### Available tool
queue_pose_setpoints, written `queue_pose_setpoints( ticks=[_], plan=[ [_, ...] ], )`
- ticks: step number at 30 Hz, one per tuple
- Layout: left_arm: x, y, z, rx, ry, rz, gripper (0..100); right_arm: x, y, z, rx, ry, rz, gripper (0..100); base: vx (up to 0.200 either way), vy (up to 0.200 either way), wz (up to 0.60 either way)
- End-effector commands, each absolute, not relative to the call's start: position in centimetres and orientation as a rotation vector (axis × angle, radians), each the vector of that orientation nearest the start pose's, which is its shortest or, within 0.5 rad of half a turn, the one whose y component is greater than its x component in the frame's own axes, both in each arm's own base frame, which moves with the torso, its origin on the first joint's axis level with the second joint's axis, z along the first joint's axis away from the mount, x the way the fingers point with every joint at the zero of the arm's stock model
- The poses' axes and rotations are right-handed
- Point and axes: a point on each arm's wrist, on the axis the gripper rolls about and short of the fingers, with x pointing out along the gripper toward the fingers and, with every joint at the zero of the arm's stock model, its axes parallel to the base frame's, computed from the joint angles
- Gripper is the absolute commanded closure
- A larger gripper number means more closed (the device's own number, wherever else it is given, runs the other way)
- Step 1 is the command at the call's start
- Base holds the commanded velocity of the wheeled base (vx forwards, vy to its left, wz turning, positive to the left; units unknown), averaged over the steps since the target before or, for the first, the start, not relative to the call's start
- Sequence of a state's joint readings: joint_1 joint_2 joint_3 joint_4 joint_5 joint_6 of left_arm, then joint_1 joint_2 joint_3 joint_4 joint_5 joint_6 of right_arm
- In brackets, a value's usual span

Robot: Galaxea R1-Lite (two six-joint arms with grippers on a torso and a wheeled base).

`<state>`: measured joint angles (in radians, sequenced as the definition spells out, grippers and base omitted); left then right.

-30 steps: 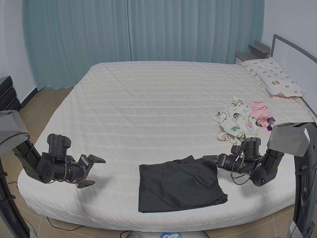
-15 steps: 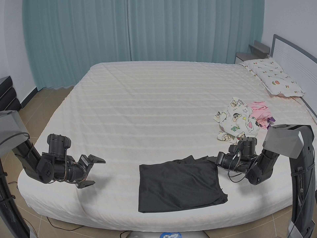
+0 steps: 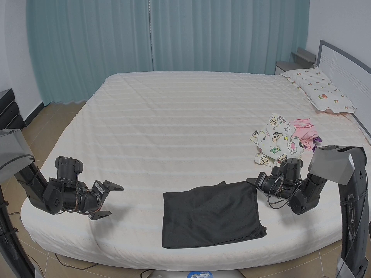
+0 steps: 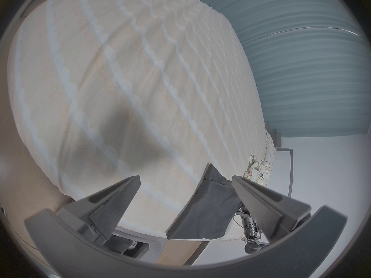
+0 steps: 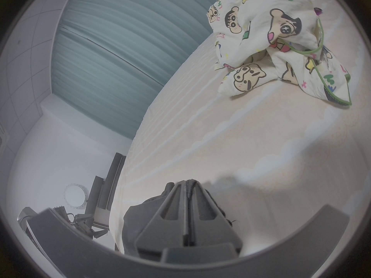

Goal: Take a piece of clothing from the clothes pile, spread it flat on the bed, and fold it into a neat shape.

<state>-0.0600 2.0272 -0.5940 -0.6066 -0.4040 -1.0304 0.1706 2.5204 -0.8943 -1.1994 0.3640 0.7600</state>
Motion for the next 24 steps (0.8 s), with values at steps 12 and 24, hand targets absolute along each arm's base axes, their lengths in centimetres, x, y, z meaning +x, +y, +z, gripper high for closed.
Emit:
queue_pose_setpoints(
  ticks=[12, 24],
  plan=[
    [29.81, -2.75, 3.23, -1.090, 0.980, 0.031, 0, 39.87, 7.47, -5.43, 0.769, 0.607, 0.301, 100, 0.000, 0.000, 0.00],
    [29.80, -2.75, 3.22, -1.090, 0.981, 0.032, 0, 39.25, 7.35, -4.67, 0.763, 0.597, 0.298, 0, 0.000, 0.000, 0.00]
  ],
)
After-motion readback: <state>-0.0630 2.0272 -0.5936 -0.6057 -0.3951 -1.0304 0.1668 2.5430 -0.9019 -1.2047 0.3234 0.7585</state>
